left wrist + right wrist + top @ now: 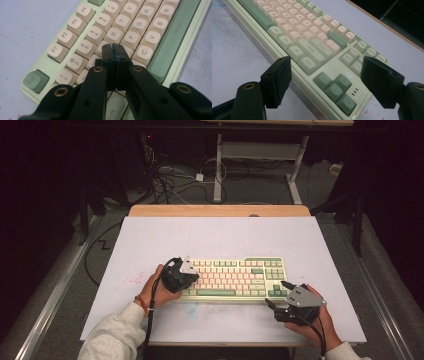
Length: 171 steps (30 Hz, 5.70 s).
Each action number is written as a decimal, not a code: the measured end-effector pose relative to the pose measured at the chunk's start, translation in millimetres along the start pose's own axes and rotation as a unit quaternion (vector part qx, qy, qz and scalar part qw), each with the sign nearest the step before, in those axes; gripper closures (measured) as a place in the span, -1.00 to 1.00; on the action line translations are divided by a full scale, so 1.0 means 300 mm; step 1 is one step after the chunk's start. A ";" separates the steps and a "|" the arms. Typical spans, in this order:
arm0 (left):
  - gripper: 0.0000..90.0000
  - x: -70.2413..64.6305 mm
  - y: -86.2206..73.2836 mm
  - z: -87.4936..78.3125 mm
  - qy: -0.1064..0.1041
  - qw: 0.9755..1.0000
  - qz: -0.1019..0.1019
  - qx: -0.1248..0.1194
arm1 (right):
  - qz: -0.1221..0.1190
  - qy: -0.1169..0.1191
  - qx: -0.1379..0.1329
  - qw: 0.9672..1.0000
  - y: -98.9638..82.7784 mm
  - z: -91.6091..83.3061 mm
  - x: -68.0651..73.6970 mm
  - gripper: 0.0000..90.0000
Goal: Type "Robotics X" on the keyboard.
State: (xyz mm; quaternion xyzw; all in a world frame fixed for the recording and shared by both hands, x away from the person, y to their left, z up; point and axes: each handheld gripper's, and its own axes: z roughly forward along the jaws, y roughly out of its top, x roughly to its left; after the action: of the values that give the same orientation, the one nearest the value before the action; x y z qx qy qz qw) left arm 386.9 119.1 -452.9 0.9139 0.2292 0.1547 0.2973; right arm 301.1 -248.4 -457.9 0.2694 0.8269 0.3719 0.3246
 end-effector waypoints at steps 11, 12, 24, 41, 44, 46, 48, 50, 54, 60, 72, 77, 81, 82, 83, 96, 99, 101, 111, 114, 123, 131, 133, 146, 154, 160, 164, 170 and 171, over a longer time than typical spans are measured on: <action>0.92 0.000 -0.001 -0.001 -0.001 1.000 0.001 0.000 | 0.000 0.001 0.002 1.000 0.000 0.002 0.002 -0.44; 0.92 -0.001 -0.001 -0.001 0.000 1.000 0.001 0.000 | 0.000 0.001 0.002 1.000 -0.001 0.003 0.001 -0.44; 0.93 -0.005 -0.005 0.007 0.002 1.000 0.007 0.008 | -0.004 0.000 0.004 1.000 -0.001 0.004 0.003 -0.44; 0.91 -0.020 0.003 -0.046 0.016 0.999 0.015 -0.029 | -0.008 -0.013 0.002 1.000 0.000 -0.002 -0.001 -0.44; 0.91 -0.027 0.008 -0.060 0.018 0.999 0.019 -0.035 | -0.007 -0.013 0.002 1.000 -0.001 -0.001 -0.001 -0.44; 0.91 -0.033 0.012 -0.067 0.019 0.999 0.021 -0.039 | -0.007 -0.012 0.002 1.000 -0.001 -0.001 -0.001 -0.44; 0.91 -0.038 0.015 -0.074 0.018 0.999 0.024 -0.042 | -0.008 -0.013 0.004 1.000 -0.001 -0.001 0.000 -0.44; 0.91 -0.043 0.018 -0.080 0.017 0.999 0.027 -0.044 | -0.007 -0.013 0.004 1.000 -0.001 -0.001 0.000 -0.44; 0.91 -0.052 0.023 -0.088 0.014 0.998 0.029 -0.050 | -0.007 -0.012 0.005 1.000 -0.001 0.000 0.000 -0.44; 0.91 -0.069 0.031 -0.089 0.009 0.998 0.037 -0.052 | -0.008 -0.012 0.005 1.000 -0.001 0.000 0.000 -0.44; 0.91 -0.108 0.045 -0.079 -0.007 0.997 0.055 -0.049 | -0.009 -0.010 0.006 1.000 -0.001 0.000 0.001 -0.44; 0.91 -0.128 0.049 -0.067 -0.015 0.997 0.062 -0.044 | -0.010 -0.009 0.006 1.000 -0.001 0.001 0.001 -0.44; 0.91 -0.142 0.055 -0.058 -0.020 0.997 0.070 -0.041 | -0.010 -0.009 0.006 1.000 -0.001 0.001 0.001 -0.44; 0.91 -0.146 0.056 -0.056 -0.023 0.996 0.070 -0.042 | -0.010 -0.009 0.006 1.000 -0.001 0.001 0.001 -0.44; 0.91 -0.149 0.057 -0.053 -0.024 0.996 0.071 -0.041 | -0.010 -0.009 0.006 1.000 -0.001 0.001 0.001 -0.44; 0.90 -0.180 0.065 -0.018 -0.038 0.995 0.084 -0.029 | -0.009 -0.007 0.007 1.000 -0.001 0.002 0.003 -0.44; 0.90 -0.181 0.064 -0.010 -0.035 0.995 0.085 -0.025 | -0.010 -0.007 0.007 1.000 -0.002 0.002 0.002 -0.44; 0.90 -0.181 0.063 -0.004 -0.035 0.996 0.085 -0.022 | -0.010 -0.007 0.008 1.000 -0.002 0.002 0.002 -0.44; 0.89 -0.180 0.061 0.004 -0.039 0.996 0.082 -0.022 | -0.010 -0.007 0.007 1.000 -0.001 0.001 0.002 -0.44; 0.89 -0.170 0.064 -0.023 -0.037 0.996 0.077 -0.037 | -0.009 -0.008 0.007 1.000 -0.002 0.001 0.000 -0.44; 0.78 -0.152 0.057 -0.063 -0.014 0.996 0.071 -0.058 | -0.008 -0.008 0.007 1.000 -0.001 -0.001 0.001 -0.44; 0.27 -0.143 0.046 -0.090 0.028 0.994 0.069 -0.080 | -0.005 -0.007 0.006 1.000 -0.001 -0.001 0.000 -0.43; 0.15 -0.145 0.040 -0.096 0.036 0.993 0.072 -0.090 | -0.005 -0.007 0.006 1.000 -0.001 -0.001 -0.001 -0.43; -0.52 -0.135 -0.003 -0.131 0.064 0.988 0.063 -0.126 | -0.001 -0.010 0.006 1.000 -0.001 -0.004 -0.003 -0.43; -0.55 -0.111 -0.062 -0.149 0.084 0.987 0.051 -0.127 | 0.001 -0.012 0.003 1.000 -0.002 -0.006 -0.008 -0.43; -0.56 -0.101 -0.111 -0.159 0.102 0.987 0.047 -0.118 | 0.004 -0.014 0.001 1.000 0.000 -0.010 -0.012 -0.40; -0.56 -0.092 -0.148 -0.168 0.110 0.987 0.038 -0.111 | 0.006 -0.013 0.000 1.000 0.001 -0.011 -0.012 -0.36; -0.57 -0.079 -0.209 -0.173 0.123 0.987 0.023 -0.098 | 0.014 -0.004 -0.006 1.000 0.003 -0.016 -0.018 -0.17; -0.57 -0.078 -0.217 -0.175 0.123 0.988 0.019 -0.097 | 0.016 -0.001 -0.007 1.000 0.004 -0.018 -0.019 -0.11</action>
State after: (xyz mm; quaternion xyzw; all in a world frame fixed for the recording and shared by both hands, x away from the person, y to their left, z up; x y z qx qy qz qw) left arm 323.9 178.7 -455.8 0.8592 0.2301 0.2929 0.3509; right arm 301.1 -254.0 -452.4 0.2808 0.8196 0.3827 0.3209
